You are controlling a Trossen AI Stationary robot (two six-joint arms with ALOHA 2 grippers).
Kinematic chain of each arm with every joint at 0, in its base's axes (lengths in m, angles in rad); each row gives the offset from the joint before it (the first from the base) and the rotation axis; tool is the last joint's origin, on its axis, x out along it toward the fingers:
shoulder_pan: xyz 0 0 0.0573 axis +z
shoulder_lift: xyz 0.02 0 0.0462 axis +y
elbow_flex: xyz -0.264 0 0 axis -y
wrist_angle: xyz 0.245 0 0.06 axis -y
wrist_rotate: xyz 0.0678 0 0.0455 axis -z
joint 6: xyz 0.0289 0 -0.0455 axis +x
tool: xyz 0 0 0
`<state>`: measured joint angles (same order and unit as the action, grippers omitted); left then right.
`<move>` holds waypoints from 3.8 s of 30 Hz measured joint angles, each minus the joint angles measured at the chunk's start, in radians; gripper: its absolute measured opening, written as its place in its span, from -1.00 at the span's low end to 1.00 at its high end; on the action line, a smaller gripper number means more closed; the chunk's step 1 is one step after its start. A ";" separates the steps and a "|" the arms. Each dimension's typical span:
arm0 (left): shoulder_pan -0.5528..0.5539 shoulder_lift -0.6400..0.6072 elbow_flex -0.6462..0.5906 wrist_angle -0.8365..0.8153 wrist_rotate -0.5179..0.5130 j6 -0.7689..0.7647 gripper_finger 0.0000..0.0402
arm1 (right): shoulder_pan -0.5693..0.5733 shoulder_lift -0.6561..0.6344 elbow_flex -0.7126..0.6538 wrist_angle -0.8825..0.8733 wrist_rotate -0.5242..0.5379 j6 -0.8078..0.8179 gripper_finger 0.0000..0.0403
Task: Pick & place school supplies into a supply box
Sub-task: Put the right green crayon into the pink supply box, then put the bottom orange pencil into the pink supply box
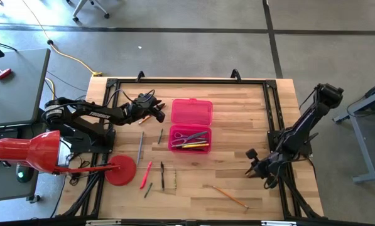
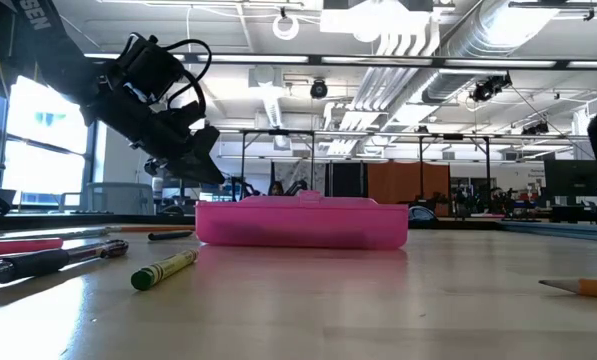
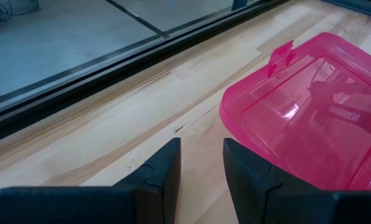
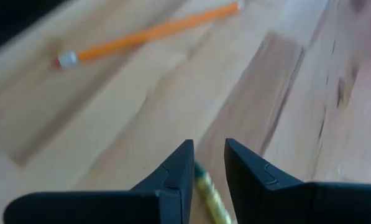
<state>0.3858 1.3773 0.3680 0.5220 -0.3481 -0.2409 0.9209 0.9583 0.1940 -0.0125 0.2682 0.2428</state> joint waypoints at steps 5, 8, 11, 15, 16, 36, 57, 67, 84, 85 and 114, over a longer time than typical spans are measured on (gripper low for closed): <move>0.000 0.000 0.000 0.000 0.000 0.000 -0.25 | 0.025 0.010 0.000 -0.055 0.013 0.025 -0.66; 0.000 0.000 0.000 0.000 0.000 0.000 -0.25 | 0.024 0.034 0.000 -0.054 0.017 0.019 -0.66; 0.000 0.000 0.000 0.000 0.000 0.000 -0.26 | 0.024 0.072 -0.018 -0.018 0.021 0.019 -0.66; 0.000 0.000 0.000 0.000 0.000 0.000 -0.25 | 0.024 0.126 -0.061 0.089 0.023 0.014 -0.66; 0.000 0.000 0.000 0.000 0.000 0.000 -0.25 | 0.024 0.139 -0.069 0.111 0.029 0.004 -0.66; 0.000 0.000 0.000 -0.001 0.000 0.000 -0.25 | 0.004 0.244 -0.124 0.524 0.310 0.051 -0.97; 0.000 0.000 0.000 -0.003 0.000 0.000 -0.25 | -0.710 0.539 0.426 0.557 0.168 -0.087 -1.00; 0.000 0.000 0.000 -0.001 0.000 0.000 -0.25 | -0.819 0.864 0.638 0.520 0.057 -0.048 -0.98; 0.000 0.000 0.000 0.000 0.000 0.000 -0.25 | -0.917 0.920 0.792 0.263 -0.003 -0.042 -0.64; 0.000 0.000 0.000 0.000 0.000 0.000 -0.26 | -0.917 0.920 0.792 0.264 -0.017 -0.042 -0.62; 0.000 0.000 0.000 -0.001 0.000 0.000 -0.25 | -0.134 0.678 0.792 -0.299 0.230 0.609 -0.55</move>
<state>0.3855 1.3773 0.3679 0.5213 -0.3481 -0.2409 0.7871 1.6367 0.9863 -0.3114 0.4986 0.8515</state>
